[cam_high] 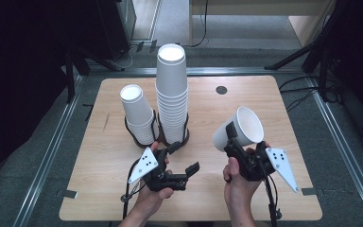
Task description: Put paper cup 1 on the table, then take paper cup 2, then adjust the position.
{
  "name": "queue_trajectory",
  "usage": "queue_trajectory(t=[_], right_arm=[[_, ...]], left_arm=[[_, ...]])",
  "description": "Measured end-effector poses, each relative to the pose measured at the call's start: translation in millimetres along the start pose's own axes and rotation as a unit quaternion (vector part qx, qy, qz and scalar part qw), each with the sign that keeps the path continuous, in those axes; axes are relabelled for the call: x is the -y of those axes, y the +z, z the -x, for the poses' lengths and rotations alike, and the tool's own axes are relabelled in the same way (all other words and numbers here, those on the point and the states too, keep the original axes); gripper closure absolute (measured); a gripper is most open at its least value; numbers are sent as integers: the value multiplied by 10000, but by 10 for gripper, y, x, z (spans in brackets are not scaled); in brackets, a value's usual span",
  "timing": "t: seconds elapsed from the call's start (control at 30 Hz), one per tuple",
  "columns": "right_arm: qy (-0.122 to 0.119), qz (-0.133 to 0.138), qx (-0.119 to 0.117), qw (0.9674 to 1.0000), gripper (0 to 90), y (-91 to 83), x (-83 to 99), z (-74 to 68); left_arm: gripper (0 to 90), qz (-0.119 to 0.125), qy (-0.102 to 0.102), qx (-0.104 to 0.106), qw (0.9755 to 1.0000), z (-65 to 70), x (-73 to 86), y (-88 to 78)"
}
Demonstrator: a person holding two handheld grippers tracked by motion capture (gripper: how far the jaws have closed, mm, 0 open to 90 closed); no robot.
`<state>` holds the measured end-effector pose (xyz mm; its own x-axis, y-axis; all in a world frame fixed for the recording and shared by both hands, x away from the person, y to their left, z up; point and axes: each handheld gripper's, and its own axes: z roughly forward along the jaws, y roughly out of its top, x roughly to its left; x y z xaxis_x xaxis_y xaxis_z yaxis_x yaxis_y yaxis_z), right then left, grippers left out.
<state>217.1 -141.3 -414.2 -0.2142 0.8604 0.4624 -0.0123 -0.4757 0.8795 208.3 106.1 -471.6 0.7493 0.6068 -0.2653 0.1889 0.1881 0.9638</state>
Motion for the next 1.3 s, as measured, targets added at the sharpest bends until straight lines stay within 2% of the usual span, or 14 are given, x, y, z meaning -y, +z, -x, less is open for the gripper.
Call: queue_trajectory(t=[0.07,0.13,0.23,0.33,0.5,0.6,0.73,0.9,1.07,1.23,1.3], right_arm=[[-453,51,2,9990,178,14,-28,-41],[-864,60,-76,9962,176,35,-55,-61],[-1265,-37,-83,9919,175,81,-79,-62],[-1620,-105,-12,9867,176,117,-86,-46],[-2028,-111,-172,9790,172,182,-81,3],[-2273,-11,-74,9738,170,233,-73,38],[-2389,-30,-39,9710,167,317,-82,118],[-2428,-97,-30,9700,165,422,-62,221],[-2542,-115,8,9671,166,556,-7,352],[-2479,-210,-9,9686,168,718,68,507],[-2527,-260,20,9672,168,786,105,570]], left_arm=[[79,-17,11,-10,10000,-1,-3,-6],[79,16,-8,-23,10000,-6,-7,-10],[79,-2,-52,-53,10000,-29,-6,-15],[79,-17,-85,-52,9999,-53,-6,-26],[79,-26,-93,-83,9999,-65,-9,-37],[79,-27,-73,-114,9999,-71,-8,-39],[79,-54,-113,-173,9998,-103,6,-46],[79,-93,-110,-268,9995,-145,9,-61],[79,-106,-133,-324,9993,-170,16,-67],[79,-130,-140,-361,9992,-181,26,-61],[79,-136,-142,-373,9991,-188,30,-59]])
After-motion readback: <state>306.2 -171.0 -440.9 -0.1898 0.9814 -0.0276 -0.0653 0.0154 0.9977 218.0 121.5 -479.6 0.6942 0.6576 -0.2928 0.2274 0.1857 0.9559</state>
